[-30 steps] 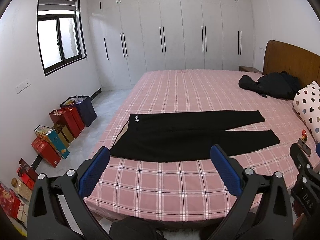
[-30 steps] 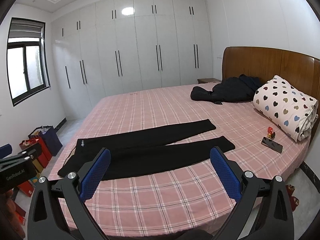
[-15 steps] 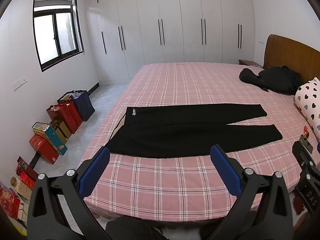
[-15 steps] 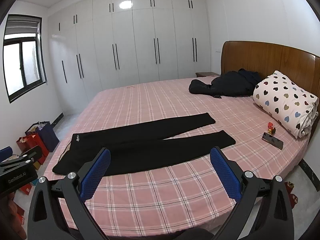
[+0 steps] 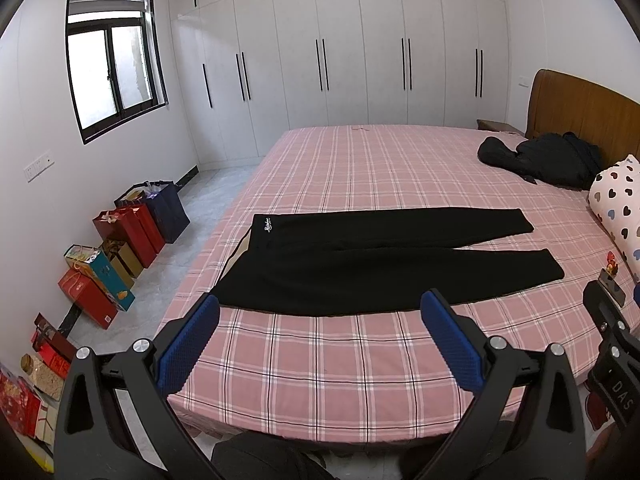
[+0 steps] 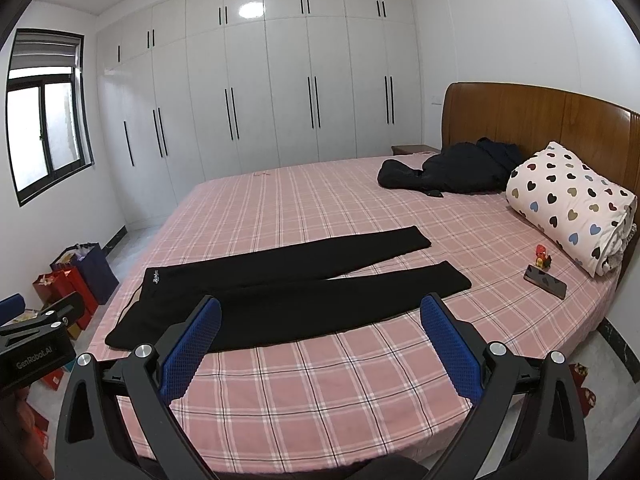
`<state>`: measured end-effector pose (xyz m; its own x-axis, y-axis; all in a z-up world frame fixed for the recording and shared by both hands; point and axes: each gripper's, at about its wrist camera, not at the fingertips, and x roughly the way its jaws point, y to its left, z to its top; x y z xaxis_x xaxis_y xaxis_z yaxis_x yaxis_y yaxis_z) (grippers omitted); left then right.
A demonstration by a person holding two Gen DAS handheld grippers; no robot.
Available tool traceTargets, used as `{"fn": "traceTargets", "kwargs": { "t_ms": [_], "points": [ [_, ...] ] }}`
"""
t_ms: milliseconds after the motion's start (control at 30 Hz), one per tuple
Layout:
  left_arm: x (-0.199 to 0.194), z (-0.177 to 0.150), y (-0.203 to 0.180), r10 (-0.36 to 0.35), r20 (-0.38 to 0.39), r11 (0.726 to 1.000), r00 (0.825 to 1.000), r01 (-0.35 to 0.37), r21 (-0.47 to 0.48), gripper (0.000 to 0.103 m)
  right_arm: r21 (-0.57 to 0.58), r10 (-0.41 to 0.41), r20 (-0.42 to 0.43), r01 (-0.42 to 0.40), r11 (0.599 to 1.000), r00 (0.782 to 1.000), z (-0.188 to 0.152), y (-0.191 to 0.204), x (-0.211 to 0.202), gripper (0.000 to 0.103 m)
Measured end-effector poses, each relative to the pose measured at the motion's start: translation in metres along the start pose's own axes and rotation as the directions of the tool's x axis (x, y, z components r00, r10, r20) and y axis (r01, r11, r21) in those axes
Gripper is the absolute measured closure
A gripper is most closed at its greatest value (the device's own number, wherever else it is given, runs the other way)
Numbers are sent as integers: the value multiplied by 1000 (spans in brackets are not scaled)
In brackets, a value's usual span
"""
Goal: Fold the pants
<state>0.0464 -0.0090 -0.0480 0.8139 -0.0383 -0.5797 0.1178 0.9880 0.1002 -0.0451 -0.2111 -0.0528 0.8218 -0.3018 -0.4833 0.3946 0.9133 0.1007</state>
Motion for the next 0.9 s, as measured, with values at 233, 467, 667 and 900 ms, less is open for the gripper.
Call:
{"fn": "traceTargets", "kwargs": {
  "t_ms": [233,467,667,900],
  "points": [
    [0,0,-1,0,0,1000,1000,0,4,5,1,1,-1,-1,1000,1000,-1,-1,0,5],
    [2,-1,-3,0,-3,1000,1000,0,5,5,2,2,-3,-2,1000,1000,-1,-1,1,5],
    [7,-4,-4,4,-16,1000,1000,-4,8,5,3,3,-14,-3,1000,1000,-5,1,8,5],
    [26,-2,-8,10,-42,1000,999,-9,14,5,1,5,-44,-5,1000,999,-6,1,27,5]
  ]
}}
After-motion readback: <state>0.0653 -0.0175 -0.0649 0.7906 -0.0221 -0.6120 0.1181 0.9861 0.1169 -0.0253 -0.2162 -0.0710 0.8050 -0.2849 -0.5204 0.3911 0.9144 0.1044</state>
